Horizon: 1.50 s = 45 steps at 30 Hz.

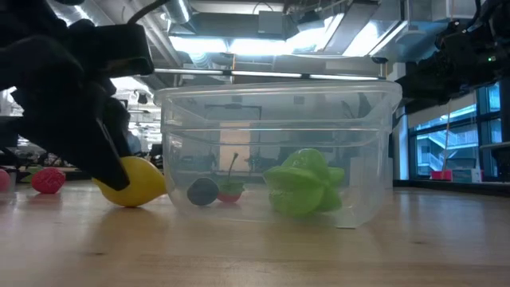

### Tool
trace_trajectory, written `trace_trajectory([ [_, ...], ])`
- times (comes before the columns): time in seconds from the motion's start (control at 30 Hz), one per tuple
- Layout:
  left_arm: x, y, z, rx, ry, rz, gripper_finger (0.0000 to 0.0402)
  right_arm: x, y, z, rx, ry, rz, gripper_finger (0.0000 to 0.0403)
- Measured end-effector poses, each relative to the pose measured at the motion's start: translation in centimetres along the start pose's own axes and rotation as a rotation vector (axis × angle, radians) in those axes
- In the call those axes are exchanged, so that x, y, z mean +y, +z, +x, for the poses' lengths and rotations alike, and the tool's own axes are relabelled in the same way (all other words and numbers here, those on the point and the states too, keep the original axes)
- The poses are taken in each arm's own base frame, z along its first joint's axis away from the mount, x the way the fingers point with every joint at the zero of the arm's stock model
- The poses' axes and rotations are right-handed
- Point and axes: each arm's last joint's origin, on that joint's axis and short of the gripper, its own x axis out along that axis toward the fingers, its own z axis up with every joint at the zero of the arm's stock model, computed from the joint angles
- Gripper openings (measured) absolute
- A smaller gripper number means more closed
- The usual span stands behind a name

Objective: Pick and placing Produce into tupperware
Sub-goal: Put the yellow lemon into the transparent bin

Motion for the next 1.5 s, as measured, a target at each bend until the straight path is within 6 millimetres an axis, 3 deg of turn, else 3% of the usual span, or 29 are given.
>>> trace_trajectory([
  [0.4, 0.7, -0.3, 0.8, -0.045, -0.025, -0.039, 0.0292, 0.0, 0.0, 0.0, 0.000, 0.000, 0.000, 0.0193],
  [0.6, 0.9, -0.2, 0.9, -0.046, -0.014, 0.045, 0.0292, 0.0, 0.0, 0.0, 0.000, 0.000, -0.001, 0.0193],
  [1.03, 0.9, -0.2, 1.0, -0.021, -0.035, 0.048, 0.0292, 0.0, 0.0, 0.0, 0.000, 0.000, -0.002, 0.0193],
  [1.5, 1.3, -0.7, 1.2, -0.021, -0.025, 0.032, 0.0247, 0.0, 0.0, 0.0, 0.001, 0.000, 0.000, 0.0193],
])
